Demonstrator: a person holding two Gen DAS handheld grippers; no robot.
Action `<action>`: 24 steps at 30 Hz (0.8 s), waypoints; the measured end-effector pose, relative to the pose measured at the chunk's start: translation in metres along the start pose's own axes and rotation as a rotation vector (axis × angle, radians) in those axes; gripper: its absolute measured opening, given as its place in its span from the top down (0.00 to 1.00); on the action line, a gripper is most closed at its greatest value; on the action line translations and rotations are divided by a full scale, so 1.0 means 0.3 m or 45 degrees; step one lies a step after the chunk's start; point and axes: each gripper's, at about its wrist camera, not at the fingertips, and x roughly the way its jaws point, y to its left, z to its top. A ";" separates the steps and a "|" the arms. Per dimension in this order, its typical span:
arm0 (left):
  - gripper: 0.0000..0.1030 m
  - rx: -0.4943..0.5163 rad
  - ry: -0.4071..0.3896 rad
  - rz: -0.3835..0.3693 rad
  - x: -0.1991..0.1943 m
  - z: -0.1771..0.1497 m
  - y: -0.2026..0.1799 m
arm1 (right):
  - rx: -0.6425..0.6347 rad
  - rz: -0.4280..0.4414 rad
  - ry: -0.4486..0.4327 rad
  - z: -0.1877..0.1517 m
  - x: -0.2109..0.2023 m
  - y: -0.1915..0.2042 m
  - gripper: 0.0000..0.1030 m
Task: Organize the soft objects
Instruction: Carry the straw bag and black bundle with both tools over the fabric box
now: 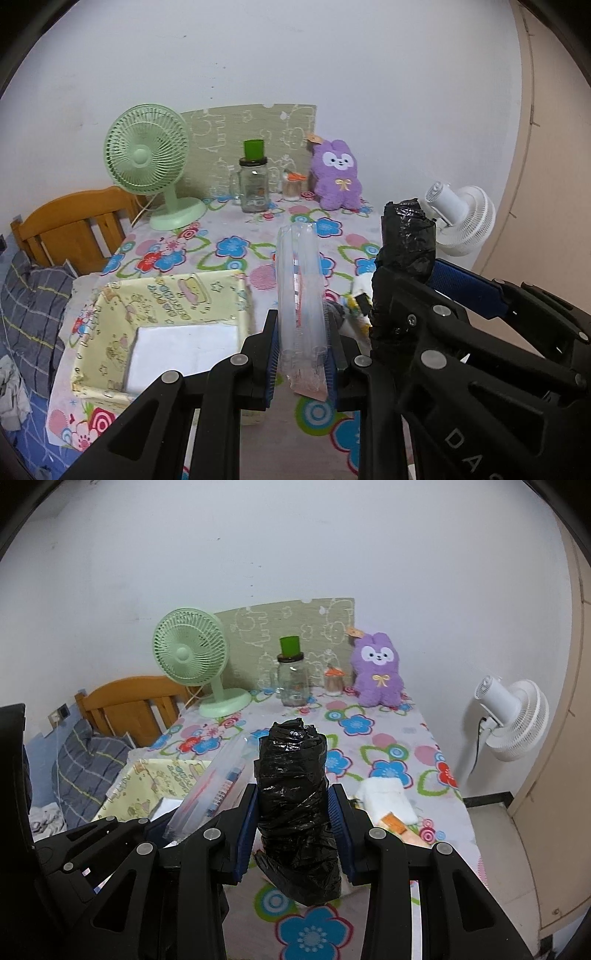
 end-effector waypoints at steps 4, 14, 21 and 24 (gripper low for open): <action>0.80 -0.013 0.001 0.022 0.000 0.004 0.045 | -0.012 0.021 0.005 0.011 0.022 0.041 0.60; 0.80 -0.038 0.022 0.071 0.022 0.016 0.157 | -0.035 0.079 0.035 0.029 0.095 0.136 0.60; 0.80 -0.064 0.049 0.085 0.049 0.010 0.238 | -0.054 0.111 0.066 0.040 0.166 0.202 0.60; 0.80 -0.073 0.058 0.093 0.062 0.008 0.271 | -0.062 0.122 0.078 0.042 0.191 0.227 0.60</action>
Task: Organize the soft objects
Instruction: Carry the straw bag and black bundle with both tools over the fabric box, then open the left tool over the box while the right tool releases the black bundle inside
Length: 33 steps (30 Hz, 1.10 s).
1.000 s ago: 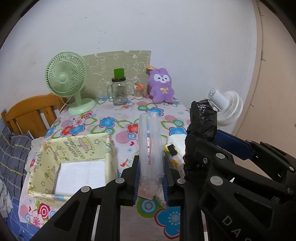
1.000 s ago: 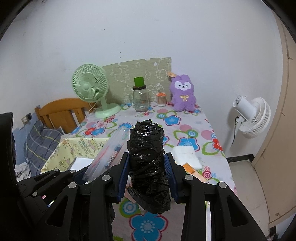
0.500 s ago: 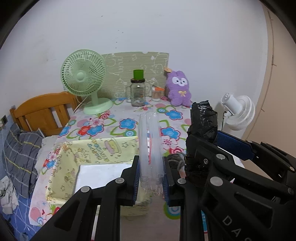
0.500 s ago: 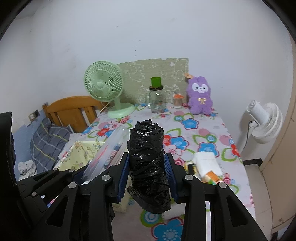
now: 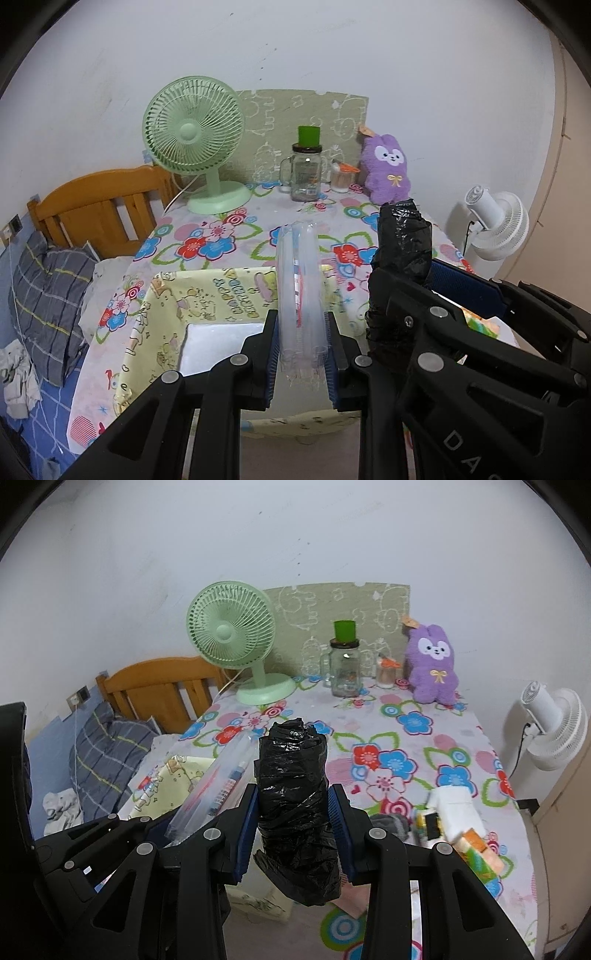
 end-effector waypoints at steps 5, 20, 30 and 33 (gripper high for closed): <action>0.79 -0.012 0.024 0.018 0.027 -0.002 0.047 | -0.015 0.017 0.021 0.005 0.049 0.042 0.60; 0.77 -0.074 0.187 0.101 0.173 -0.063 0.200 | -0.055 0.078 0.153 -0.022 0.237 0.141 0.60; 0.72 -0.075 0.255 0.092 0.242 -0.090 0.230 | -0.053 0.068 0.240 -0.050 0.340 0.159 0.60; 0.65 -0.072 0.259 0.095 0.249 -0.090 0.230 | -0.051 0.065 0.257 -0.054 0.357 0.159 0.60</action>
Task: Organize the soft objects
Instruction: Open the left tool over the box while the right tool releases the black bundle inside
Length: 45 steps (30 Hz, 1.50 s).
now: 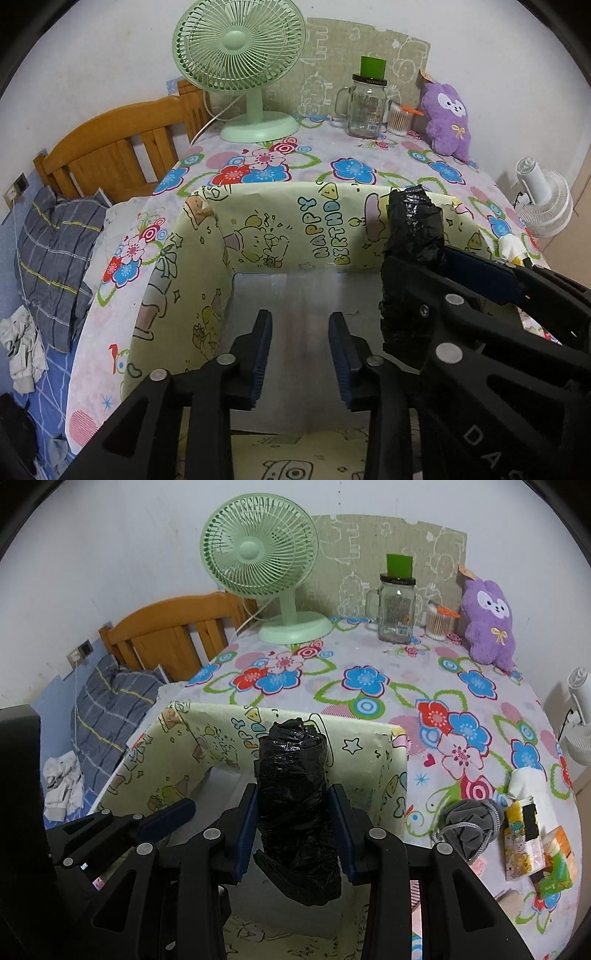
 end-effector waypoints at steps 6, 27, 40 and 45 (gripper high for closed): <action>0.50 -0.004 -0.002 -0.038 0.005 0.001 0.000 | -0.015 -0.003 0.025 0.004 0.022 0.003 0.57; 0.15 0.014 -0.125 -0.063 -0.122 0.005 -0.030 | -0.053 -0.027 -0.055 0.008 -0.087 0.007 0.18; 0.01 0.044 -0.234 -0.025 -0.240 0.000 -0.075 | -0.046 -0.054 -0.177 -0.002 -0.230 -0.014 0.06; 0.00 0.057 -0.269 -0.031 -0.282 -0.006 -0.097 | -0.039 -0.074 -0.218 -0.010 -0.285 -0.025 0.04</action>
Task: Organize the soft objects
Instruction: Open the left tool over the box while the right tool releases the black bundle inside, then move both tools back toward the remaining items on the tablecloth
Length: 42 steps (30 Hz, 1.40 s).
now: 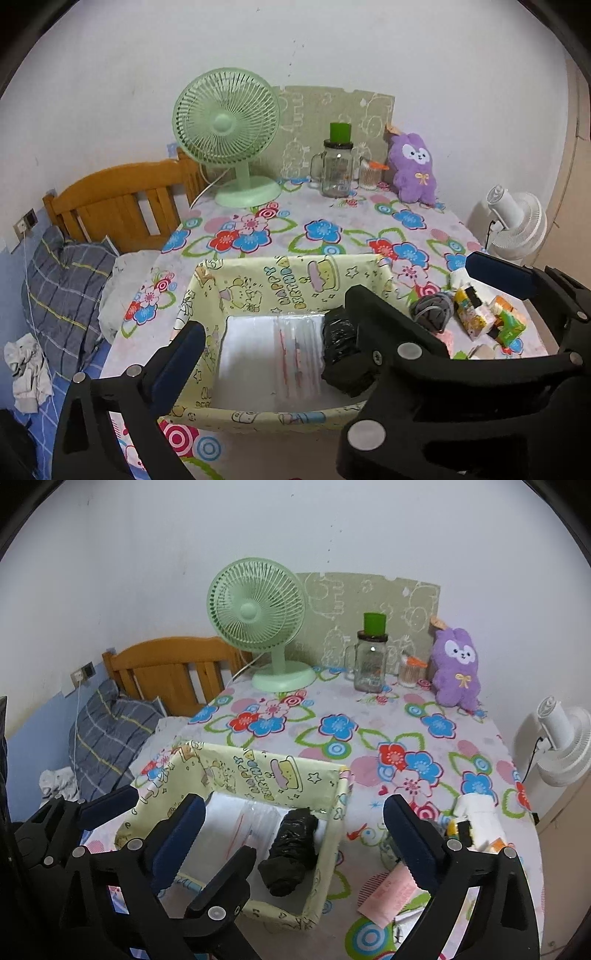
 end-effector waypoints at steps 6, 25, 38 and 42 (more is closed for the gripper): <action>0.00 0.017 -0.038 -0.016 -0.051 0.003 -0.037 | 0.007 -0.025 -0.057 -0.004 -0.070 -0.019 0.03; 0.00 0.056 -0.114 -0.046 -0.156 -0.005 -0.173 | 0.043 -0.078 -0.121 -0.037 -0.233 -0.118 0.03; 0.00 0.080 -0.110 -0.103 -0.174 -0.024 -0.311 | 0.093 -0.095 -0.098 -0.091 -0.298 -0.236 0.03; 0.00 0.079 -0.093 -0.118 -0.162 -0.034 -0.353 | 0.113 -0.111 -0.077 -0.108 -0.301 -0.275 0.02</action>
